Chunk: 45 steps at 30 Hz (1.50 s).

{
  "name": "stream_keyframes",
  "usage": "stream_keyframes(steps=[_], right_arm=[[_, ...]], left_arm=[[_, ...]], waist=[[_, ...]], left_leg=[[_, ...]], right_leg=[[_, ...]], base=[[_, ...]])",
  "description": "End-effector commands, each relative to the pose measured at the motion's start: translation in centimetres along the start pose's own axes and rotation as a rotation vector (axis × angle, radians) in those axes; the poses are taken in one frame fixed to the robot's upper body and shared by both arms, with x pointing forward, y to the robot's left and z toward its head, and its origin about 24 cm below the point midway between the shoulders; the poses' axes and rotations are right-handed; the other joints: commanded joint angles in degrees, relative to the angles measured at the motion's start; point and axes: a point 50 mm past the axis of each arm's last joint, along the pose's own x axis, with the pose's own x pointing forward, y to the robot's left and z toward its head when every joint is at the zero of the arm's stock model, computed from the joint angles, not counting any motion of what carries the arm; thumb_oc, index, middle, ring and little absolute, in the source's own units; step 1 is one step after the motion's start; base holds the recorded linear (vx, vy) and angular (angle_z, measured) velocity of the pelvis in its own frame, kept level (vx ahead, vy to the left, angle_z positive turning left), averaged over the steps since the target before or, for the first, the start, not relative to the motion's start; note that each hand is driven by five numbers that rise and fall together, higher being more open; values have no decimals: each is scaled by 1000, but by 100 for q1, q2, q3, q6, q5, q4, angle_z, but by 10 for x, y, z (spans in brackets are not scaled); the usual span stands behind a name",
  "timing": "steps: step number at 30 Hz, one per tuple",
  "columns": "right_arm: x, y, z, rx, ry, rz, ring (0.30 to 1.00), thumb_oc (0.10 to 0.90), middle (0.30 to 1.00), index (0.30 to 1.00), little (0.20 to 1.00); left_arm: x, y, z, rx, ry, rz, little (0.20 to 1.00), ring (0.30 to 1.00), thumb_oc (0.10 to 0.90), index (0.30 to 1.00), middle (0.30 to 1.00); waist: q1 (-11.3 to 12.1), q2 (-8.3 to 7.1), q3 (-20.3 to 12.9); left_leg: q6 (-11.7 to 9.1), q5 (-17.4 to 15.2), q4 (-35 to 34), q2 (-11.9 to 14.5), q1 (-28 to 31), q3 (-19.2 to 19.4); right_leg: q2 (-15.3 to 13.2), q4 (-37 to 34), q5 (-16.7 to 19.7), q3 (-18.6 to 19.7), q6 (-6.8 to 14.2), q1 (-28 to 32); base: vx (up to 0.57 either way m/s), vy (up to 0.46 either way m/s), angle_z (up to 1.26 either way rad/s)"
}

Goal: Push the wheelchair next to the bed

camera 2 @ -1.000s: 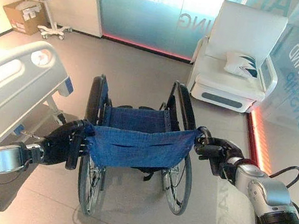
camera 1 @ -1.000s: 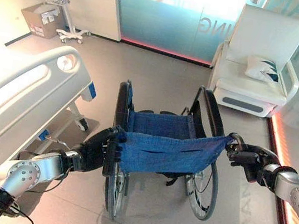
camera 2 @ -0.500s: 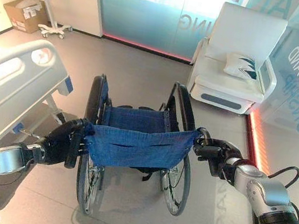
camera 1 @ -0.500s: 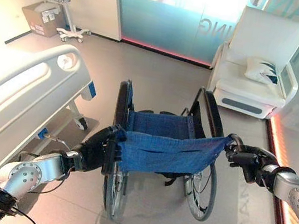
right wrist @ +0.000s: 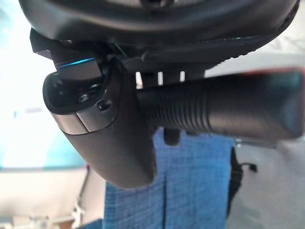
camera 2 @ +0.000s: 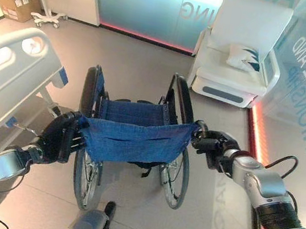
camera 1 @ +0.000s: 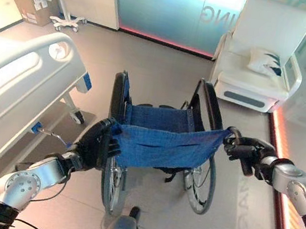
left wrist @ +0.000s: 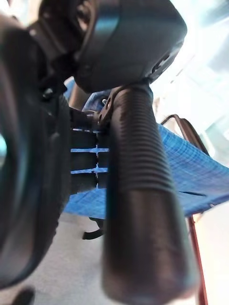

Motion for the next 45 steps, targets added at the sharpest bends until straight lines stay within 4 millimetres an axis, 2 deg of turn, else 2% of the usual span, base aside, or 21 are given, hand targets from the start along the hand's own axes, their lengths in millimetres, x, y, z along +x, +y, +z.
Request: stream_keyframes(steps=[1, 6, 7, 10, 11, 13, 18, 20, 21, 23, 24, 25, 28, 30, 33, 35, 36, 38, 40, 42, 45], right_arm=[[-8, 41, 25, -56, -130, 278, 300, 400, 300, 300, 300], [-7, 40, 19, -36, -128, 287, 300, 400, 300, 300, 300], [-5, 38, 18, -13, -126, 276, 300, 400, 300, 300, 300], [-6, 36, 18, 1, -127, 271, 300, 400, 300, 300, 300], [-8, 36, 19, 8, -131, 267, 300, 400, 300, 300, 300], [-7, 39, 17, 16, -133, 269, 300, 400, 300, 300, 300], [-11, 32, 15, 25, -152, 237, 300, 400, 300, 300, 300], [-12, 26, 19, 32, -172, 213, 300, 400, 300, 300, 300], [-12, 22, 22, 33, -177, 198, 300, 400, 300, 300, 300], [-12, 20, 23, 32, -179, 189, 300, 400, 300, 300, 300], [-13, 19, 25, 32, -182, 184, 300, 400, 300, 300, 300], [-15, 18, 27, 35, -181, 182, 300, 400, 300, 300, 300], [-16, 17, 31, 39, -182, 183, 300, 400, 300, 300, 300], [-17, 12, 36, 32, -188, 184, 300, 400, 300, 300, 300], [-17, 9, 37, 35, -182, 187, 300, 400, 300, 300, 300], [-19, 6, 39, 12, -171, 190, 300, 400, 300, 300, 300], [-20, 6, 40, -1, -173, 190, 300, 400, 300, 300, 300], [-22, 6, 44, -32, -182, 194, 300, 400, 300, 300, 300], [-22, 8, 47, -43, -191, 201, 300, 400, 300, 300, 300], [-21, 13, 49, -53, -197, 206, 300, 400, 300, 300, 300], [-20, 22, 55, -72, -207, 221, 300, 400, 300, 300, 300]], left_arm=[[-20, -64, 84, -27, -437, -395, 300, 300, 400, 300, 300], [-20, -64, 89, -23, -436, -389, 300, 300, 400, 300, 300], [-17, -65, 90, -13, -416, -394, 300, 300, 400, 300, 300], [-17, -64, 93, 8, -401, -401, 300, 300, 400, 300, 300], [-18, -67, 97, 15, -397, -411, 300, 300, 400, 300, 300], [-19, -67, 98, 11, -398, -418, 300, 300, 400, 300, 300], [-20, -68, 99, 38, -385, -449, 300, 300, 400, 300, 300], [-19, -74, 101, 44, -396, -475, 300, 300, 400, 300, 300], [-15, -78, 100, 49, -396, -489, 300, 300, 400, 300, 300], [-13, -83, 100, 54, -395, -496, 300, 300, 400, 300, 300], [-13, -88, 101, 60, -393, -499, 300, 300, 400, 300, 300], [-13, -92, 102, 64, -392, -494, 300, 300, 400, 300, 300], [-13, -95, 104, 65, -397, -485, 300, 300, 400, 300, 300], [-11, -92, 104, 57, -407, -482, 300, 300, 400, 300, 300], [-12, -87, 101, 43, -409, -484, 300, 300, 400, 300, 300], [-16, -85, 99, 43, -415, -481, 300, 300, 400, 300, 300], [-18, -85, 99, 45, -421, -478, 300, 300, 400, 300, 300], [-24, -84, 99, 54, -433, -479, 300, 300, 400, 300, 300], [-26, -84, 97, 66, -434, -487, 300, 300, 400, 300, 300], [-26, -84, 93, 91, -428, -481, 300, 300, 400, 300, 300], [-30, -78, 94, 86, -439, -459, 300, 300, 400, 300, 300]], waist=[[-75, 36, -645], [-60, -92, -856], [-71, -183, -951], [-69, -269, -1056], [-88, -283, -1098], [-158, -239, -1086], [-307, -172, -968], [-425, -164, -812], [-549, -165, -724], [-671, -163, -647], [-791, -240, -576], [-883, -269, -524], [-963, -315, -490], [-1002, -330, -597], [-1073, -266, -834], [-1126, -235, -1020], [-1123, -234, -1050], [-1038, -250, -1064], [-864, -285, -921], [-727, -307, -821], [-519, -286, -730]], left_leg=[[330, 1625, -355, -98, -338, 22], [545, 989, 271, -285, -462, 158], [740, 702, 419, -443, -451, 315], [919, 590, 395, -696, -386, 332], [1054, 529, 310, -838, -273, 309], [1164, 407, 308, -937, -127, 233], [1156, 189, 746, -1087, -209, 67], [1077, -53, 1082, -1136, -152, -106], [1042, -224, 1241, -1186, -53, -216], [1052, -407, 1291, -1230, 109, -295], [1098, -703, 1352, -1288, 325, -316], [1123, -988, 1417, -1274, 555, -323], [1147, -1389, 1547, -1177, 898, -264], [1124, -1555, 1829, -1030, 1046, -191], [944, -1303, 2305, -816, 1209, -213], [636, -369, 3333, -541, 1152, -226], [555, -119, 3804, -507, 1021, -204], [380, 486, 5136, -611, 367, -281], [456, 427, 5728, -864, -649, -304], [569, 302, 5106, -887, -919, -372], [680, 414, 3108, -716, -872, -293]], right_leg=[[534, 81, -512, -704, 136, 1066], [333, 634, -767, -694, 306, 1097], [260, 1235, -461, -752, 460, 974], [250, 2093, 112, -680, 722, 683], [331, 2930, 635, -577, 962, 277], [284, 3431, 842, -481, 1038, -282], [155, 2137, 341, -608, 665, -520], [8, 941, 250, -530, 452, -632], [-46, 393, 436, -385, 474, -725], [-129, 172, 781, -211, 596, -992], [-363, -135, 1326, -66, 819, -1438], [-467, -517, 1563, -56, 958, -1633], [-588, -816, 1723, -185, 1008, -1799], [-513, -572, 1559, -300, 894, -1802], [-280, -70, 1330, -295, 704, -1850], [-35, 207, 1060, -365, 384, -1745], [28, 236, 960, -444, 277, -1664], [217, 336, 639, -527, -2, -1374], [329, 341, 484, -457, -83, -990], [367, 337, 439, -409, -39, -765], [544, 294, 237, -266, 17, -398]], base=[[254, 146, -53], [368, 242, -65], [384, 291, -51], [340, 277, -2], [232, 198, -3], [289, 222, 8], [253, 60, 35], [284, -19, 22], [276, -20, 27], [329, -26, 66], [532, -70, 81], [579, -94, 67], [537, -84, 60], [502, -90, 35], [537, -88, 57], [540, -133, 69], [566, -165, 67], [496, -143, 26], [359, -71, 18], [426, -20, 22], [457, 52, 20]])
